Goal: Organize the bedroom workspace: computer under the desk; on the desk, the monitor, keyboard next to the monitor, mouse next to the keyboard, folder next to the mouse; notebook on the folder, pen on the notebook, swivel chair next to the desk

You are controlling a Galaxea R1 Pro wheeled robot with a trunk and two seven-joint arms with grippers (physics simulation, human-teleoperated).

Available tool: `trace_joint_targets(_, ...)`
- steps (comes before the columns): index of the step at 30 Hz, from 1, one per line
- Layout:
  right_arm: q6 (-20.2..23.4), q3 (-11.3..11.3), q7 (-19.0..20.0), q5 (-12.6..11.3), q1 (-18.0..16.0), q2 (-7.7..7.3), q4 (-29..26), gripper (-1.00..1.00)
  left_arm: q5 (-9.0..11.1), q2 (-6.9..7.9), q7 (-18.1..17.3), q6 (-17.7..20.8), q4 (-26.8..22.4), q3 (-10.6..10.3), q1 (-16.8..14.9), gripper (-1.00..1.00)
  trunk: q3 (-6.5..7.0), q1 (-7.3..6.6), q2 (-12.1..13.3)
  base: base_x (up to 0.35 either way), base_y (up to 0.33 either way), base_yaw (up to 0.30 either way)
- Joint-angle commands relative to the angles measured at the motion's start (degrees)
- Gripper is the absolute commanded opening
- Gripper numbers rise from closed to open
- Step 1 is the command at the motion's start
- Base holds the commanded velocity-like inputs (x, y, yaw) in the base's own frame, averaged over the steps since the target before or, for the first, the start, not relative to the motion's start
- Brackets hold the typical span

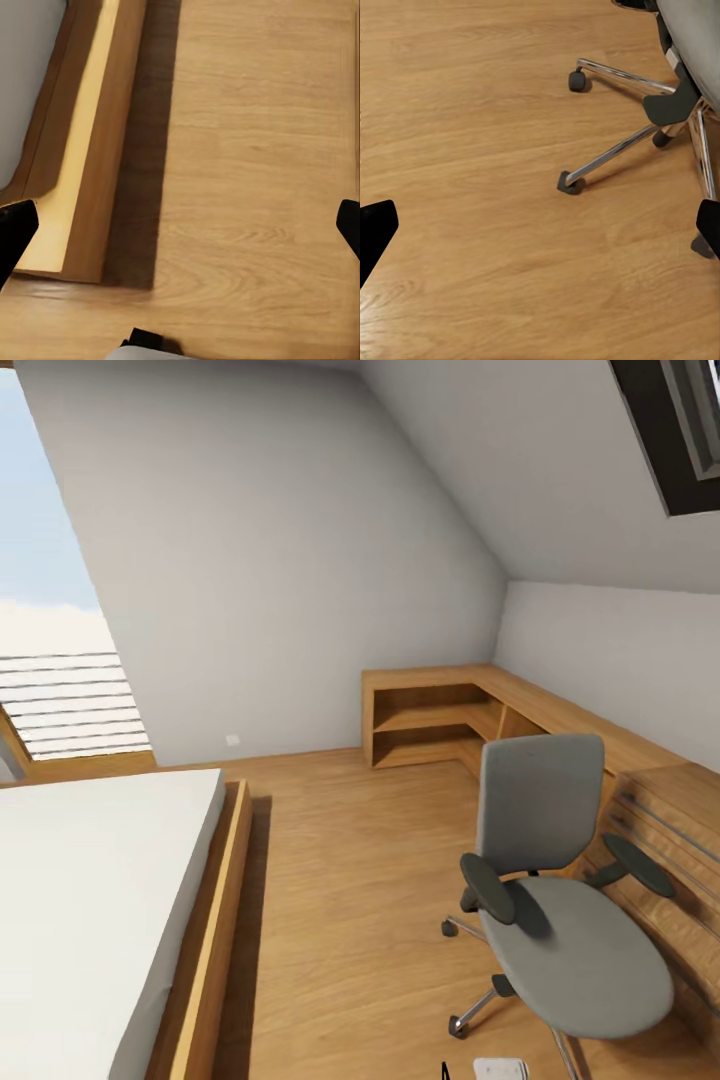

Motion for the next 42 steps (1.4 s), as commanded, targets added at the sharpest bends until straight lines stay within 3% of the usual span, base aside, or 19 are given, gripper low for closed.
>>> trace_joint_targets(1, -0.2, -0.5, -0.2, 0.6, -0.1, 0.01, 0.1, 1.00, -0.3, -0.08, 0.1, 0.0, -0.7, 0.2, 0.0, 1.00, -0.06, 0.01, 0.0, 0.010, -0.006, 0.002)
trace_joint_targets(19, -0.2, -0.5, 0.9, 0.6, 0.0, -0.06, 0.1, 1.00, -1.0, -1.23, 0.3, 0.4, -11.4, 0.1, 0.0, 1.00, -0.06, 0.01, 0.0, 0.002, -0.001, 0.168)
trace_joint_targets(29, -0.2, -0.5, 0.9, 0.6, 0.0, -0.23, 0.1, 1.00, -0.9, -1.00, 0.6, 0.4, -11.9, 0.4, 0.0, 1.00, -0.06, 0.01, 0.0, 0.000, 0.000, 0.180)
trace_joint_targets(42, -0.3, -0.5, 0.9, 0.5, 0.0, -1.32, 0.1, 1.00, -0.9, -0.51, 0.4, 0.4, -8.0, 0.4, 0.0, 1.00, -0.06, 0.01, 0.0, 0.042, -0.120, 0.032)
